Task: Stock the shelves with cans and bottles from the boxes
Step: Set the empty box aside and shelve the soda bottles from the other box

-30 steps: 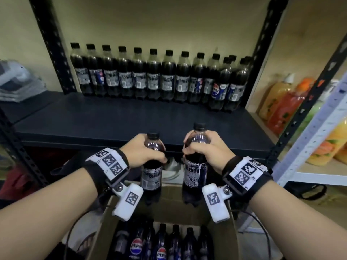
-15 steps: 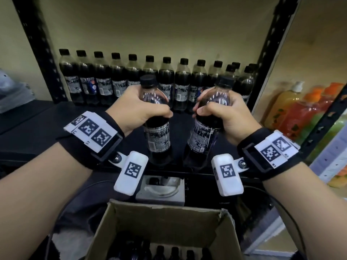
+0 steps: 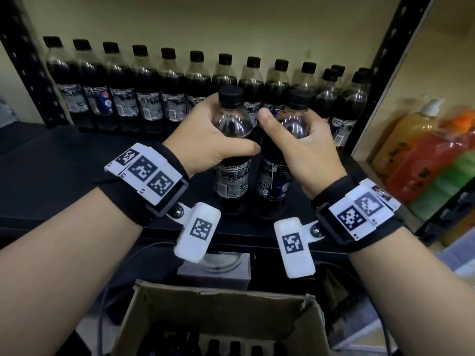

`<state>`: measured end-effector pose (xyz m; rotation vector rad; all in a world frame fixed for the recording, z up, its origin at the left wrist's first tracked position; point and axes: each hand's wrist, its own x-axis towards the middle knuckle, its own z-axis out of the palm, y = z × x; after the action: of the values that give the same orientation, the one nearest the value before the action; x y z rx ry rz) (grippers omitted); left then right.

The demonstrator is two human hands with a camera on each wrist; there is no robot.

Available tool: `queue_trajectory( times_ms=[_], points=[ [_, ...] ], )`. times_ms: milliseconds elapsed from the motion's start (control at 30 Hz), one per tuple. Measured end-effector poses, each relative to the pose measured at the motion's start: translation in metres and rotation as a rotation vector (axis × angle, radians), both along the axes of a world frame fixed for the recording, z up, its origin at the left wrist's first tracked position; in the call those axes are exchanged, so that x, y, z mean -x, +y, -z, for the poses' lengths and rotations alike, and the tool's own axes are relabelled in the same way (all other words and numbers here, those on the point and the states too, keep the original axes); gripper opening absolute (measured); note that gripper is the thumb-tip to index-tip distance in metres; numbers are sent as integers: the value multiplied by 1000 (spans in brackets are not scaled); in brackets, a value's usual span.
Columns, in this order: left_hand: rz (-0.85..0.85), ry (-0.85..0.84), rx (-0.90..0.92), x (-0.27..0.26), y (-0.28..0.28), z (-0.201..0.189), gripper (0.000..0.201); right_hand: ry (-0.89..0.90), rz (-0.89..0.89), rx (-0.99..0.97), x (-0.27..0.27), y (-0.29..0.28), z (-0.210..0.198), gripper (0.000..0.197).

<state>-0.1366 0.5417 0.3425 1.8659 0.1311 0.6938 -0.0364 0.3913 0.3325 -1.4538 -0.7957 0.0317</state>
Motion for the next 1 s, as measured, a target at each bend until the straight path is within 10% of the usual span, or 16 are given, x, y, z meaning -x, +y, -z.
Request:
queue_trajectory(
  times_ms=[300,1000],
  points=[
    [-77,7,-66,-2,-10,11,83,-51,49,122,6,-6,2,42],
    [-218,45,-199,26,-11,25,75,-444,291,405,18,-42,14,88]
  ],
)
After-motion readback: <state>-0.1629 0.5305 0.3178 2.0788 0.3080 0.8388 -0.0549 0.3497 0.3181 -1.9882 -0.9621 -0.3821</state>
